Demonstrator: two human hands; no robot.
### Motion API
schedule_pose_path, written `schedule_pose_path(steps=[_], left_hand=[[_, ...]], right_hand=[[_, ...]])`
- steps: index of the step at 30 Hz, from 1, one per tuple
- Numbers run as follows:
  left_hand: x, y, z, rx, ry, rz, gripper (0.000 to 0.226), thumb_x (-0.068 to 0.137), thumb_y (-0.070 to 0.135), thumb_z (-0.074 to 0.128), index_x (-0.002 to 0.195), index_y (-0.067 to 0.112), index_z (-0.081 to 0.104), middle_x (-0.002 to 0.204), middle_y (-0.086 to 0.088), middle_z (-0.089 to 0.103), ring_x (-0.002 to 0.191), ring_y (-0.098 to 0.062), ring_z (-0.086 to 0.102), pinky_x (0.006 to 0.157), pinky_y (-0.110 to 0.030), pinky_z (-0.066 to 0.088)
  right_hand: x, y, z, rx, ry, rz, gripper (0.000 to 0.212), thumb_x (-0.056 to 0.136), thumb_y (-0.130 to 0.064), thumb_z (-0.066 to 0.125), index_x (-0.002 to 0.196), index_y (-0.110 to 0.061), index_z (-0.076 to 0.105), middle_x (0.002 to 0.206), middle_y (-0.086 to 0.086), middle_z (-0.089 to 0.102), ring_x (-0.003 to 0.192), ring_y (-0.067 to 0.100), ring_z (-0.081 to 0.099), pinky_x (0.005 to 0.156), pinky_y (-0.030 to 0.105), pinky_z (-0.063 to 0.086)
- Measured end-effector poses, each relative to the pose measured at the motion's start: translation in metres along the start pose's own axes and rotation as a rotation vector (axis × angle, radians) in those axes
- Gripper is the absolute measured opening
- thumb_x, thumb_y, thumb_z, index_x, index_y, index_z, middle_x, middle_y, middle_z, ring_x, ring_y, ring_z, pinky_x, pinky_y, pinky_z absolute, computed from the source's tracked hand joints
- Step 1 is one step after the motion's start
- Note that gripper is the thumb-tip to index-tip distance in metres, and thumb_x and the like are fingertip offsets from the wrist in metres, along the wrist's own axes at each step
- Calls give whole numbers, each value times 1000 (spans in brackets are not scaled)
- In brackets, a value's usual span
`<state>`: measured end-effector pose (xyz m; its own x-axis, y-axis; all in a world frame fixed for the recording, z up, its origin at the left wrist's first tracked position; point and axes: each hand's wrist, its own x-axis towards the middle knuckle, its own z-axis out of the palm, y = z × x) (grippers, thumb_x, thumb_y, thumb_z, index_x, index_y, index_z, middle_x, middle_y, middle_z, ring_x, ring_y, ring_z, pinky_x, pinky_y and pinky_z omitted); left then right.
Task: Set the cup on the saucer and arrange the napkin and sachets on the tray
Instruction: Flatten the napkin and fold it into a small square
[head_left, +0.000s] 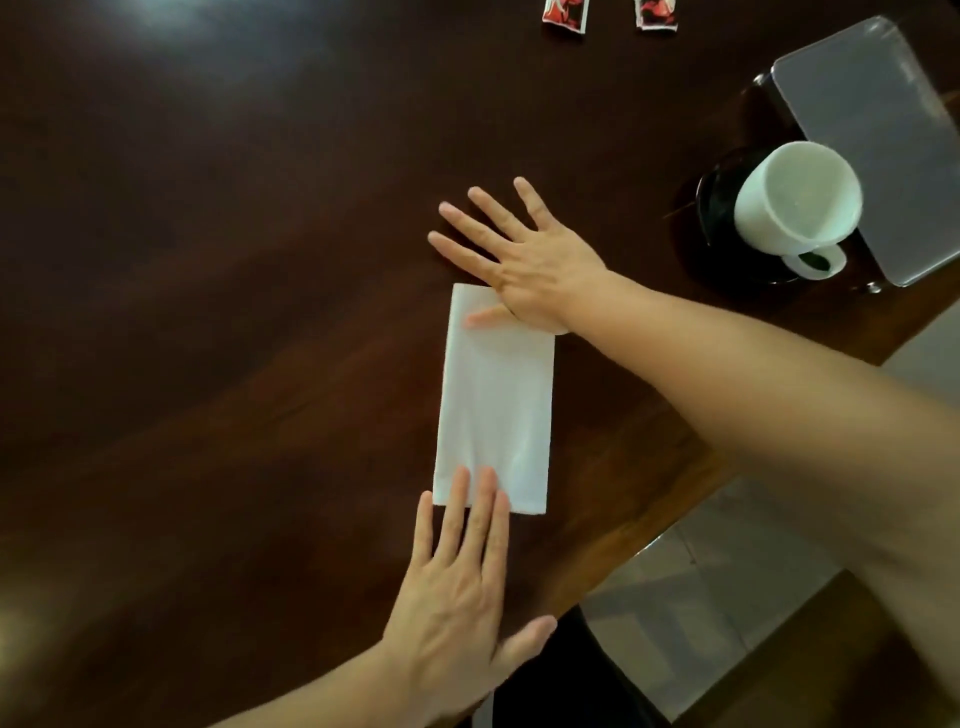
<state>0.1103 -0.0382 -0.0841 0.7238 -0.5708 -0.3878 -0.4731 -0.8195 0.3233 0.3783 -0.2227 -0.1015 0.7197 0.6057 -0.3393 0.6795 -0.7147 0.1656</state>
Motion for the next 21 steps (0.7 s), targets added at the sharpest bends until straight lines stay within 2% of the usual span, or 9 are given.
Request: schedule_pose_path(steps=[5,7,9,11,12,14,17,19,21], left_hand=[[-1,7,5,21,-6,-9,101,88,79,34,152,1,32,163,-19,23,151,-43,18,112,-62,17],[-2,4,-5,7,-25,-2,94,91,76,33,152,5,35,163,-16,26,150,-41,22,113,-62,17],[0,-3,-21,-35,-1,18,78,96,68,32,149,12,45,158,-11,41,145,-38,38,115,-57,26],[9,-18,-38,-144,84,28,59,99,57,36,138,19,55,142,-4,58,129,-30,55,107,-48,46],[17,-29,-47,-209,132,16,52,98,52,40,133,18,58,135,-3,62,120,-28,59,99,-46,52],[43,-54,-64,-264,239,-27,46,95,38,49,131,12,59,131,-9,61,112,-31,58,92,-49,55],[93,-86,-97,-207,256,-103,60,92,20,63,148,11,43,150,-12,44,123,-35,45,106,-45,44],[122,-100,-116,-173,187,-130,75,91,18,66,156,14,29,156,-8,36,131,-34,36,109,-43,36],[140,-105,-125,-132,128,-144,80,89,21,70,156,14,28,153,-8,38,131,-34,34,108,-42,36]], right_hand=[[8,-15,-13,42,-101,174,86,85,-80,-1,155,-33,-20,166,6,-19,151,35,-20,119,63,-8],[2,-22,-18,138,-134,259,83,90,-77,6,157,-32,-10,167,9,-12,151,38,-16,120,62,-3],[-8,-31,-24,305,-100,309,78,96,-69,24,159,-26,8,168,11,2,153,39,0,120,58,13],[-23,-37,-27,457,-10,349,72,97,-58,47,155,-20,29,163,12,24,148,36,22,114,52,30],[-32,-38,-28,528,30,382,69,95,-53,56,151,-17,38,157,10,34,142,33,32,109,48,37],[-45,-37,-28,633,46,424,65,89,-44,69,143,-15,49,144,7,44,129,28,41,102,44,46],[-48,-37,-33,693,-29,447,65,85,-34,77,141,-15,49,135,7,46,125,29,43,97,43,49],[-41,-36,-39,706,-69,476,66,82,-30,81,137,-16,49,132,9,49,123,30,46,94,42,49],[-35,-35,-44,717,-99,498,67,78,-29,85,132,-16,48,127,10,55,119,31,51,90,44,51]])
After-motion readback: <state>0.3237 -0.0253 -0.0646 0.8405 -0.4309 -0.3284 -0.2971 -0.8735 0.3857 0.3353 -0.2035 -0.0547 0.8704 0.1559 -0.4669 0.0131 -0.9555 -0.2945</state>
